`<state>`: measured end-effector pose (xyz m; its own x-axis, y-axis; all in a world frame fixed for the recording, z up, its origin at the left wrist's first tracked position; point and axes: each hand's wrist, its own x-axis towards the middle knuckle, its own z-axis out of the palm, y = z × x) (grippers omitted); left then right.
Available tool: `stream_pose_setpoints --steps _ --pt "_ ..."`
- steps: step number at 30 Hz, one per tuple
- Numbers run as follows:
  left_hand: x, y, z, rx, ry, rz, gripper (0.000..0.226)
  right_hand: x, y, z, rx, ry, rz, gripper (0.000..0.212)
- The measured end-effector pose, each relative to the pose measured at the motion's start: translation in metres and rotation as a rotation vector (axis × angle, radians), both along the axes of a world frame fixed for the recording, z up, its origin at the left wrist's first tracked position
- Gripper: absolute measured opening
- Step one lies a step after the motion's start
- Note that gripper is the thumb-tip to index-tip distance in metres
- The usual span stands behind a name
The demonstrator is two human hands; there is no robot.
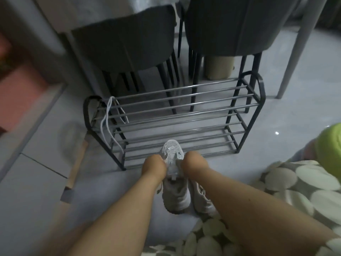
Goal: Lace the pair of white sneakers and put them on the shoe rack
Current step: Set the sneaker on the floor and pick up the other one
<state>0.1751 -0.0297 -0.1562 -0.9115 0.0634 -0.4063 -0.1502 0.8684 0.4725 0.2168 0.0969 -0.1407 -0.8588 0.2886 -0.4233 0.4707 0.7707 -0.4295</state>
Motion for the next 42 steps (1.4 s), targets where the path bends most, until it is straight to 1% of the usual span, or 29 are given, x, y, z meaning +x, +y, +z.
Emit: stream_pose_setpoints --steps 3,5,7,10,12,14,17,20,25,29,32,35,38,40,42 --pt "0.013 -0.003 0.036 0.086 0.039 -0.001 0.023 0.01 0.001 0.034 0.003 0.042 0.005 0.032" --pt "0.024 -0.007 0.061 0.135 0.068 -0.001 0.021 0.018 0.001 0.058 0.035 0.066 0.058 0.026" --pt "0.035 -0.011 0.085 0.2 0.118 0.024 0.023 0.027 0.001 0.081 0.071 0.121 0.099 0.02" --pt "0.055 -0.021 0.118 0.262 0.233 0.038 0.026 0.043 0.001 0.112 0.019 0.217 0.086 0.024" --pt "0.073 -0.029 0.137 0.277 0.314 0.025 0.025 0.06 0.002 0.131 -0.012 0.296 0.084 0.023" --pt "0.091 -0.037 0.148 0.274 0.4 -0.002 0.025 0.081 0.002 0.144 -0.025 0.377 0.093 0.021" --pt "0.122 -0.047 0.153 0.241 0.527 -0.053 0.026 0.119 -0.001 0.152 -0.007 0.469 0.118 0.024" --pt "0.155 -0.054 0.149 0.233 0.596 -0.086 0.027 0.157 -0.005 0.155 0.037 0.522 0.131 0.025" --pt "0.208 -0.062 0.14 0.263 0.606 -0.055 0.02 0.21 -0.012 0.154 0.054 0.603 0.147 0.022" --pt "0.234 -0.062 0.139 0.262 0.586 -0.055 0.016 0.236 -0.014 0.15 0.082 0.633 0.175 0.021" --pt "0.246 -0.059 0.142 0.262 0.579 -0.057 0.016 0.248 -0.014 0.151 0.08 0.663 0.176 0.022" --pt "0.254 -0.056 0.141 0.249 0.555 -0.05 0.016 0.255 -0.014 0.149 0.086 0.647 0.159 0.026" --pt "0.261 -0.056 0.134 0.282 0.535 -0.031 0.008 0.26 -0.015 0.141 0.088 0.643 0.175 0.031" --pt "0.265 -0.058 0.131 0.284 0.518 -0.015 0.009 0.261 -0.015 0.139 0.076 0.639 0.178 0.03" --pt "0.265 -0.059 0.132 0.284 0.539 -0.001 0.006 0.261 -0.012 0.14 0.076 0.643 0.177 0.026"
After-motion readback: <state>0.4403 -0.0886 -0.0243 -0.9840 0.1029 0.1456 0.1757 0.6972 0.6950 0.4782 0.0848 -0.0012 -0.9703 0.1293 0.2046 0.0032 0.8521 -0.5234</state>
